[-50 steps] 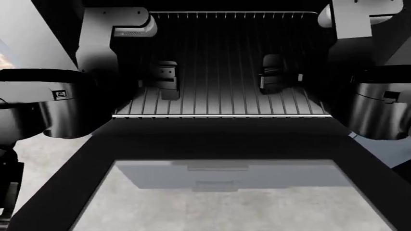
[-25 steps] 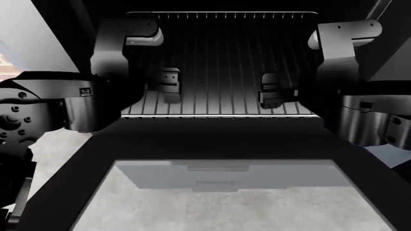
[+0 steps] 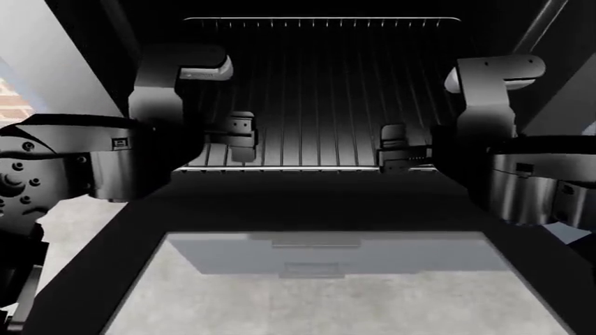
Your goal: Fully slide the oven rack out.
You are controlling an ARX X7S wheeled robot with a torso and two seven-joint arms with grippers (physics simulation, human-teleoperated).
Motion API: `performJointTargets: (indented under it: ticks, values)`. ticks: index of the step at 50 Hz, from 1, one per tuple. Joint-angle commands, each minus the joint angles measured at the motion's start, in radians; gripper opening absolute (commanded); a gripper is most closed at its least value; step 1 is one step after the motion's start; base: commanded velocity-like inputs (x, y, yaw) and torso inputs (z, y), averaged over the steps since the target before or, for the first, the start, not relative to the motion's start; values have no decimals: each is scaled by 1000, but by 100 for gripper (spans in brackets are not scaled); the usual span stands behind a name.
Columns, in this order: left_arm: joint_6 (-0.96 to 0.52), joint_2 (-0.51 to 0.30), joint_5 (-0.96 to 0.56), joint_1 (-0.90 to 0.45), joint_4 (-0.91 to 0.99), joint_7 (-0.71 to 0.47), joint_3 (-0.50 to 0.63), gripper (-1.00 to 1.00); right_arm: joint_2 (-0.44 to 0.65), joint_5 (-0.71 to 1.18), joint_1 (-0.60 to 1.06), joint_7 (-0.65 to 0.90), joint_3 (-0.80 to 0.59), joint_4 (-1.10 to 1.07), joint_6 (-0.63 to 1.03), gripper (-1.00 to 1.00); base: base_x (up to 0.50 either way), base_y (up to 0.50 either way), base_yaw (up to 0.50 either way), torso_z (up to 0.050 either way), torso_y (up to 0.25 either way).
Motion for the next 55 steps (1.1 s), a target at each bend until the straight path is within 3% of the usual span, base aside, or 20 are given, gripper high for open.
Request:
performJointTargets:
  ticks: [1, 31, 48, 55]
  values:
    - [-4, -31, -44, 126, 6, -25, 40, 100, 9, -8, -55, 8, -32, 33, 12, 100, 0, 0, 3, 0, -11]
    - [-131, -36, -168, 184, -73, -83, 141, 100, 60, 340, -94, 261, -106, 126, 160, 100, -2, 0, 0, 0, -15]
    - [-103, -86, -276, 268, -16, -160, 124, 100, 157, 508, -216, 359, -87, 11, 95, 100, -4, -4, -8, 0, -17]
    - [-45, -138, -314, 371, 76, -191, 90, 100, 198, 516, -343, 336, -49, -61, 37, 100, -3, -5, -9, 0, -18]
